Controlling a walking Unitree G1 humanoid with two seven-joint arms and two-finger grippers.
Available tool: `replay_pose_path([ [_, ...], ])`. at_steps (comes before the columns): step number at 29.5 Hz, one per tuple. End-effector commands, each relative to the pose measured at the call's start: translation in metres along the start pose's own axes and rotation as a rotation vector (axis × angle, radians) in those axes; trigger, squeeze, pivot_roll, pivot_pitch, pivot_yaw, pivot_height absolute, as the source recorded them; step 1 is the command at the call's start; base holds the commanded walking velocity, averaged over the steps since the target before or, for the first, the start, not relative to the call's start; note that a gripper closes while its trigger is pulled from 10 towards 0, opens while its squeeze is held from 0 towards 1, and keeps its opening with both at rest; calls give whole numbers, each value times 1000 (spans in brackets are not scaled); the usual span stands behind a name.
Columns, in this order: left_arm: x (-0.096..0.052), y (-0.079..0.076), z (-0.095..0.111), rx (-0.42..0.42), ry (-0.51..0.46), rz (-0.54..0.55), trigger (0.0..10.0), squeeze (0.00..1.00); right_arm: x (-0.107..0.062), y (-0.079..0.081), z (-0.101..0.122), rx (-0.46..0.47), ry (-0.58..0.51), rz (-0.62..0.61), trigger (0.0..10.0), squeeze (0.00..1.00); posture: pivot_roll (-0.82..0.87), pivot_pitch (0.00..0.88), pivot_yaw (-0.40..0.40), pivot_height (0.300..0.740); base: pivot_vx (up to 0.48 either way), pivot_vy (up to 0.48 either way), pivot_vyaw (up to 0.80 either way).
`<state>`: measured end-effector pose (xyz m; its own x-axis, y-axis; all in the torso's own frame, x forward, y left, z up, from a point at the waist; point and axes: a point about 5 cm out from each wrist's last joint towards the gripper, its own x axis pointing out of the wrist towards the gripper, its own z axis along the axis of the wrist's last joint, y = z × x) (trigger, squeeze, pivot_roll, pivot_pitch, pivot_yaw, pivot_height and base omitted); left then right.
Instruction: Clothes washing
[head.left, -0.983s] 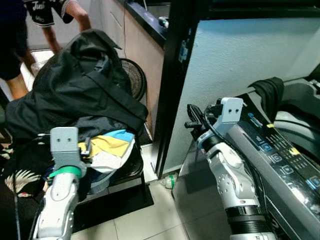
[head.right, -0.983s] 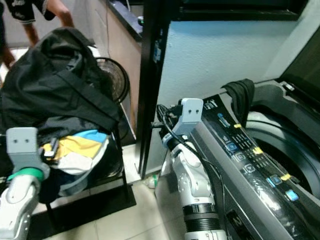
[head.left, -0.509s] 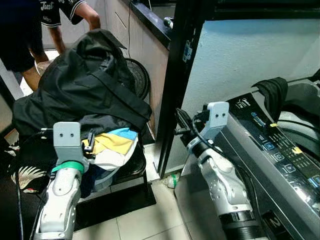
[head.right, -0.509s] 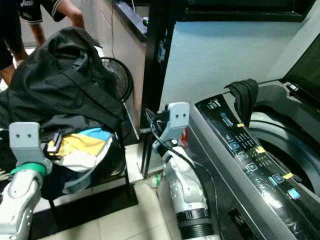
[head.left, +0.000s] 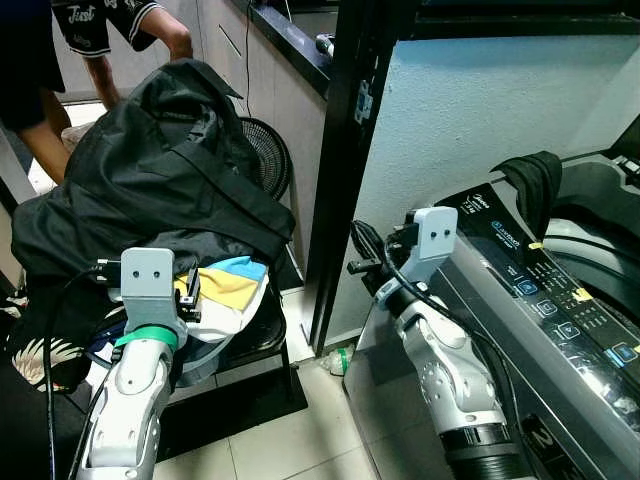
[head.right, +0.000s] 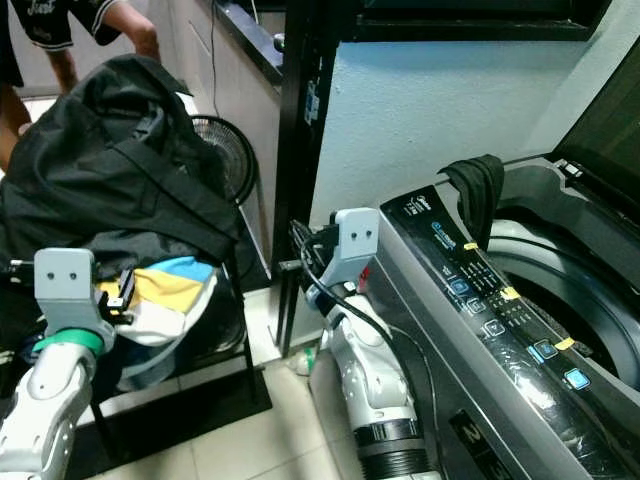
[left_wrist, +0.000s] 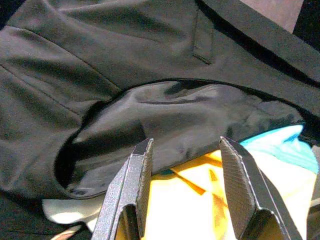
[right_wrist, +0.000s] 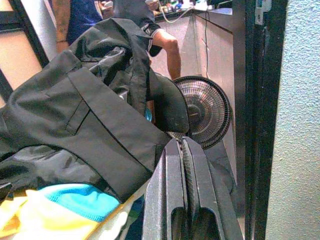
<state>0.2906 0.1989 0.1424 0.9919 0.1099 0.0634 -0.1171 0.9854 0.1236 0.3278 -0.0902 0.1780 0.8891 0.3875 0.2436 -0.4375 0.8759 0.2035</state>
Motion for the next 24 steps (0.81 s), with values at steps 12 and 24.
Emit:
replay_pose_path([
  [12,-2,14,-8,-7,25,41,10000,0,-21,-48,-6,-6,-8,-280,10000,0,102,6,28,740,0,0,0],
  [24,-4,2,-10,-31,16,-11,10000,0,-30,-60,2,-38,-30,-251,10000,0,77,12,26,740,0,0,52],
])
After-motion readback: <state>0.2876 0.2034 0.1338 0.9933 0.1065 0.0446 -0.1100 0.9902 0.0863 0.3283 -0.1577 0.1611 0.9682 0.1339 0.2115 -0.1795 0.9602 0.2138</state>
